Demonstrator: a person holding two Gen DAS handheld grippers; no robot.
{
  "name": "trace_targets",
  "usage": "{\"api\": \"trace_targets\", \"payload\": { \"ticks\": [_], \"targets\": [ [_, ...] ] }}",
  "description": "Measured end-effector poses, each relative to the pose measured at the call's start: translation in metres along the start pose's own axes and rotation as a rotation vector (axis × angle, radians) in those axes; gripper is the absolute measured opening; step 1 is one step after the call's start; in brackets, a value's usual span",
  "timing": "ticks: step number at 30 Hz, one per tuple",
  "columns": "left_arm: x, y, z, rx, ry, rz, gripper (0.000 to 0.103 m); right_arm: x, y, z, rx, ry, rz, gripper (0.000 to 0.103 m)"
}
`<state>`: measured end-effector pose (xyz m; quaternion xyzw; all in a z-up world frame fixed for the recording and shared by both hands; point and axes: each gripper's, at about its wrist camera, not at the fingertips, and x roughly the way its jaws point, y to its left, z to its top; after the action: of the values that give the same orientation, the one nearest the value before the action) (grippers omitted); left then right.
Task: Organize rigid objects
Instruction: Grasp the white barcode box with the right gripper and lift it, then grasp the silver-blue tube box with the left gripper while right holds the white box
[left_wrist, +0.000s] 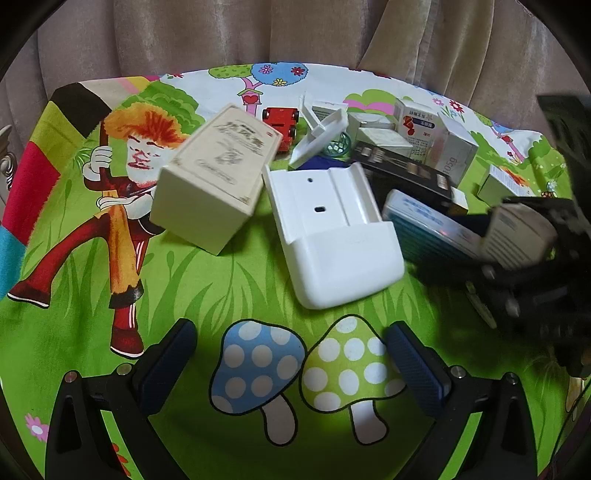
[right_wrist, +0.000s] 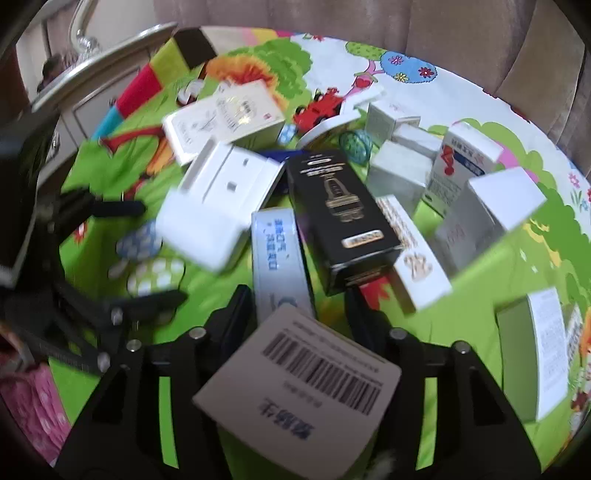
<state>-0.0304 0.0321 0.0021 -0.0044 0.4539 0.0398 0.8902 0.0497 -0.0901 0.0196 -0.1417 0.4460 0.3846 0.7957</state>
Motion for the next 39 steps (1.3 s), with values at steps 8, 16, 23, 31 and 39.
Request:
{"api": "trace_targets", "payload": {
  "ticks": [8,16,23,31,39],
  "targets": [
    [0.000,0.000,0.000,-0.002,0.006,-0.002,0.103,-0.010,0.012,-0.013,0.013,-0.030,0.058,0.049],
    [0.000,0.000,0.000,-0.002,0.010,-0.001,0.103,-0.045,0.000,-0.059,0.111,-0.030,0.084,0.073],
    [0.000,0.000,0.000,0.001,0.016,0.001,0.103,-0.072,-0.008,-0.092,0.203,-0.028,0.030,0.084],
    [0.000,-0.001,0.000,0.001,0.020,0.001,0.103,-0.119,-0.018,-0.130,0.319,-0.004,-0.181,0.084],
    [0.000,0.000,0.000,0.000,0.020,0.001,0.103,-0.124,-0.017,-0.114,0.461,-0.124,-0.211,0.084]
  ]
}}
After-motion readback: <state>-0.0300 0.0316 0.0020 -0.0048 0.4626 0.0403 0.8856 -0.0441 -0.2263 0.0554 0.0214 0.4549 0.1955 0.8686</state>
